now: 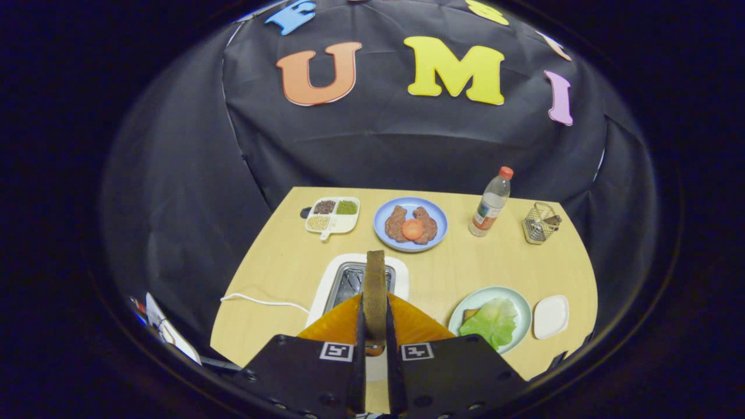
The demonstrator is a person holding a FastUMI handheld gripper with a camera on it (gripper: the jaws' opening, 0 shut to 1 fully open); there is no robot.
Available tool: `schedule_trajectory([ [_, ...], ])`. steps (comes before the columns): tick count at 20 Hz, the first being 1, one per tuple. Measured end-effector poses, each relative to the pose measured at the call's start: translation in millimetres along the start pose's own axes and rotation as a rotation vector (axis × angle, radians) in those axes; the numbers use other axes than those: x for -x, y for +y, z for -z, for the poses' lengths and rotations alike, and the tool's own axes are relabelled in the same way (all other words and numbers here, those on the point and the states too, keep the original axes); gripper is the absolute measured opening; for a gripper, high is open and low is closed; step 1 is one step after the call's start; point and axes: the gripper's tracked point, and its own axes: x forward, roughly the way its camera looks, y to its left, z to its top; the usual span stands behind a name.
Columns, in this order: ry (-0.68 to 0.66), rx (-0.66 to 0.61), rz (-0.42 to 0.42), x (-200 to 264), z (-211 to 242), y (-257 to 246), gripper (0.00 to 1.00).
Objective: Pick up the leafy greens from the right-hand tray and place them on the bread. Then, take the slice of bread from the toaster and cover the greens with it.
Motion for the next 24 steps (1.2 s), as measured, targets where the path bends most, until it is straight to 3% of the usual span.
schedule_trajectory([
  [6, -0.034, -0.082, -0.017, 30.2, -11.9, -42.0, 0.15],
  [10, -0.006, -0.139, 0.025, 30.9, 0.0, -89.3, 0.15],
  [16, 0.050, -0.200, 0.148, 3.4, 32.0, -160.2, 0.15],
  [20, 0.104, -0.225, 0.177, -19.7, 55.3, -181.0, 0.13],
  [24, 0.141, -0.250, 0.151, -38.2, 70.5, -179.2, 0.13],
])
